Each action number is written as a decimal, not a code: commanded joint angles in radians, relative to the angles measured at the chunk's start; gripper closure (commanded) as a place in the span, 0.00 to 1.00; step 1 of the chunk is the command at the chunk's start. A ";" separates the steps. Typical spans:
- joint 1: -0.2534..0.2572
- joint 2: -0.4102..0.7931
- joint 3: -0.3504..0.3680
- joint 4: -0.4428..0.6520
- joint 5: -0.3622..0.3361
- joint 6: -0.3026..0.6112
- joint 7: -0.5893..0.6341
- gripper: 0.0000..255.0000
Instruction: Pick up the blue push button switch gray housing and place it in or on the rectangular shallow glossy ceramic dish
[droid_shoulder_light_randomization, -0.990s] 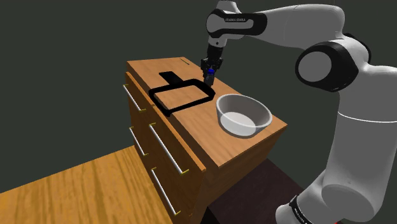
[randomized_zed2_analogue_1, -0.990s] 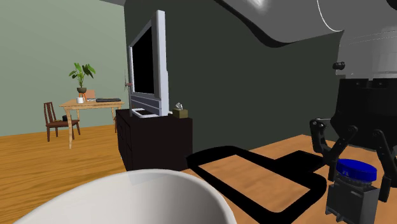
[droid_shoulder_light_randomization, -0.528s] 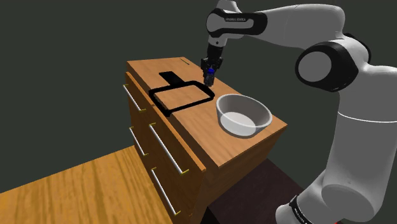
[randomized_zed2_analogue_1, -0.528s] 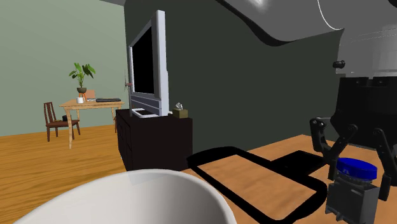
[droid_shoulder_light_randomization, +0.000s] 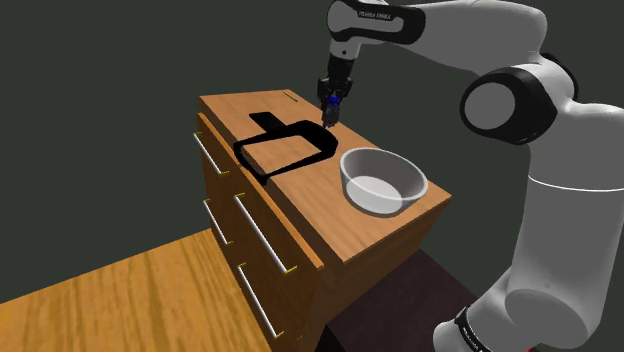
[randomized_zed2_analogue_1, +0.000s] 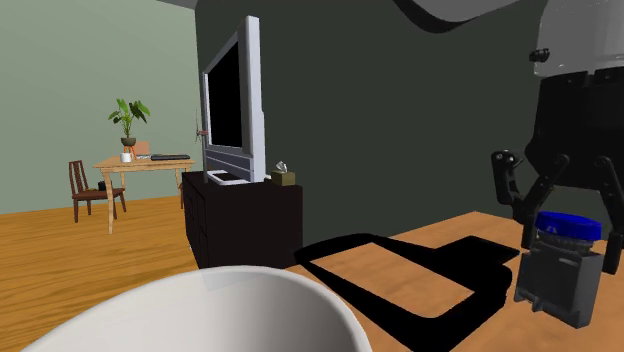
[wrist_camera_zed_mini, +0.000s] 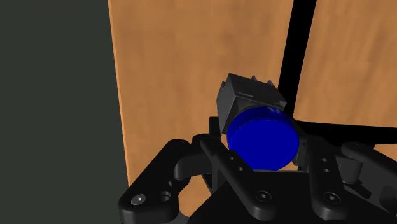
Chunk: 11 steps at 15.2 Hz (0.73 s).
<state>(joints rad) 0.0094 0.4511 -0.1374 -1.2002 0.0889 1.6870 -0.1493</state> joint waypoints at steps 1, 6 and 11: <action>-0.001 0.000 0.000 0.029 0.000 -0.029 0.001 1.00; -0.008 0.027 0.000 0.140 0.003 -0.113 0.004 1.00; -0.018 0.075 0.001 0.286 0.009 -0.211 0.008 1.00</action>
<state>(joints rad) -0.0071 0.5183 -0.1362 -0.9426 0.0968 1.4972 -0.1429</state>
